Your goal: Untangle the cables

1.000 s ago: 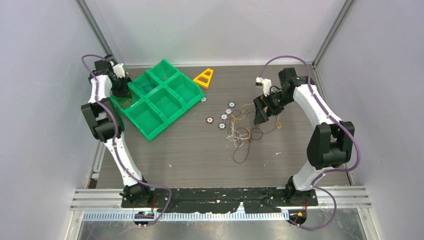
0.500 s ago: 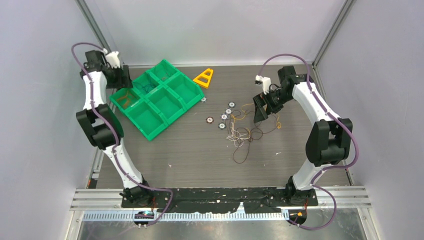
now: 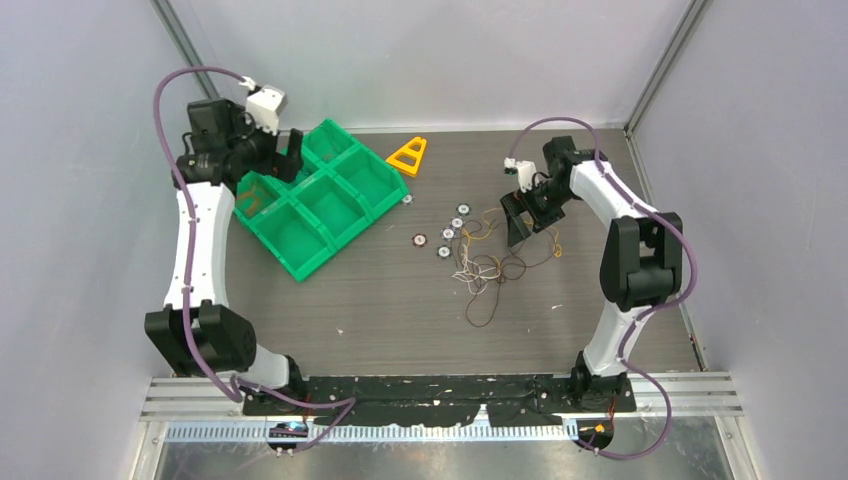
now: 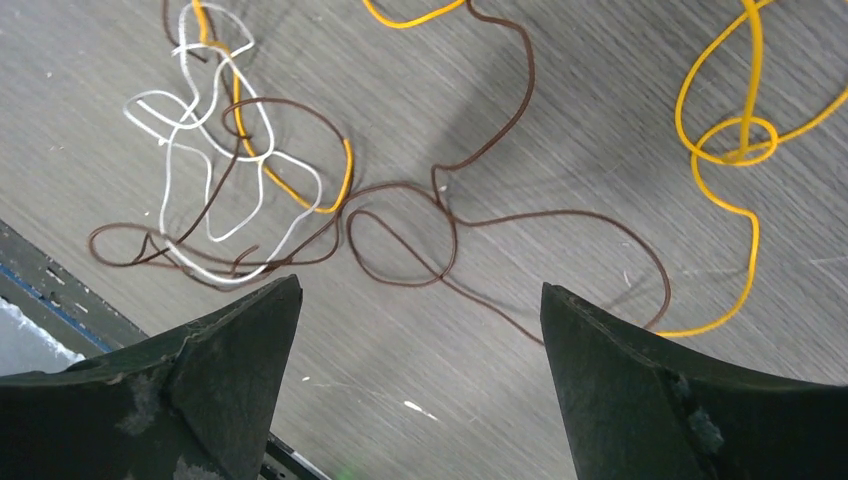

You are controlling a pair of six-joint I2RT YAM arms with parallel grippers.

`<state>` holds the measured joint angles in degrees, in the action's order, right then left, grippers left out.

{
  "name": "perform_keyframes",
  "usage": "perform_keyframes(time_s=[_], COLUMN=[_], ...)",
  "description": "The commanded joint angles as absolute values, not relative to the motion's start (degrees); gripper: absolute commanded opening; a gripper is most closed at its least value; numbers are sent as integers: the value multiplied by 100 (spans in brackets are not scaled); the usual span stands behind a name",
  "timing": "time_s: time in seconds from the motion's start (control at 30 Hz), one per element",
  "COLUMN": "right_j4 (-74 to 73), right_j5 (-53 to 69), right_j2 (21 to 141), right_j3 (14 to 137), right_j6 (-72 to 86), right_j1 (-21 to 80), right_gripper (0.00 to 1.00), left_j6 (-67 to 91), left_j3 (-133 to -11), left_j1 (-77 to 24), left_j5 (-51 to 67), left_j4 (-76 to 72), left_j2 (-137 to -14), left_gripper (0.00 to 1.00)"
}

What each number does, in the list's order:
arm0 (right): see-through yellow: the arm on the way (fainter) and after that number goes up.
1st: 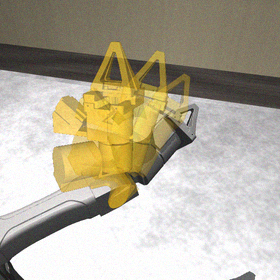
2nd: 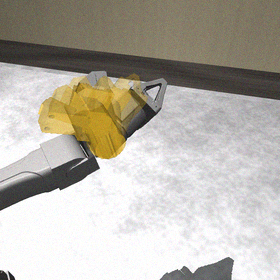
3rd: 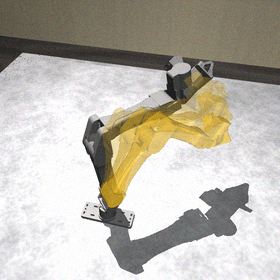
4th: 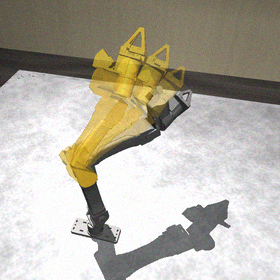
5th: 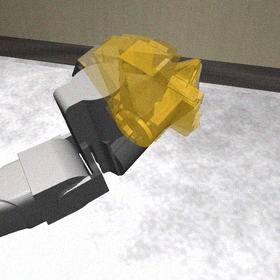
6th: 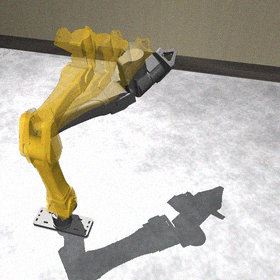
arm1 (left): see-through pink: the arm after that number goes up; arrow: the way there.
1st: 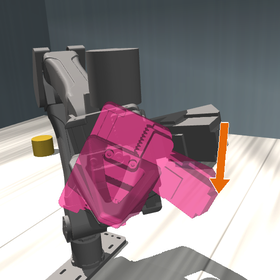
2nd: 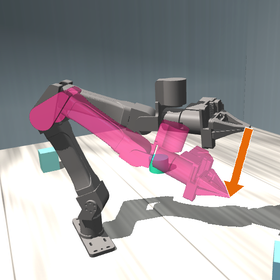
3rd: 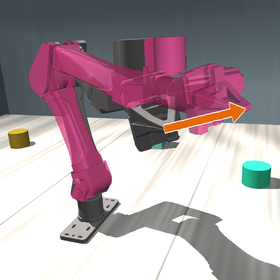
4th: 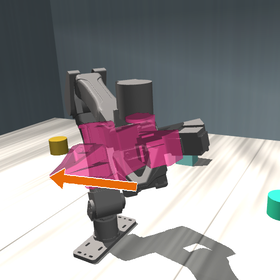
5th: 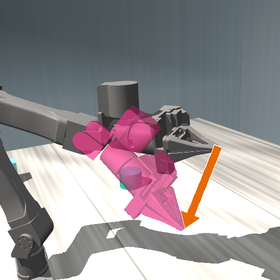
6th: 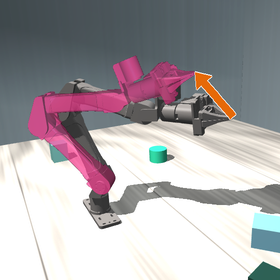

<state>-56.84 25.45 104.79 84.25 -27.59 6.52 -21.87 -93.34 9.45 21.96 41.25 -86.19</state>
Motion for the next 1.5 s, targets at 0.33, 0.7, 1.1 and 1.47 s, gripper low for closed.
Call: perform_keyframes(time_s=[0.33,0.7,1.1,1.47], right_j4=[-4993,-5895,-6286,-6558], right_j5=[2241,2146,1511,2572], right_j2=[11899,11642,12751,12404], right_j3=[9301,10432,11368,11828], right_j6=[-2496,-3809,-4213,-4196], right_j1=[1209,996,583,573], right_gripper=[80,81,86,8], left_j6=[-1381,-1535,-1723,-1976], left_j3=[-9113,-9438,-9648,-9705], left_j1=[-324,-927,-927,-936], left_j5=[3206,3753,3693,3761], left_j4=[3742,3847,4028,4033], left_j2=[-8275,-8860,-9123,-9053], left_gripper=[99,100,100,100])
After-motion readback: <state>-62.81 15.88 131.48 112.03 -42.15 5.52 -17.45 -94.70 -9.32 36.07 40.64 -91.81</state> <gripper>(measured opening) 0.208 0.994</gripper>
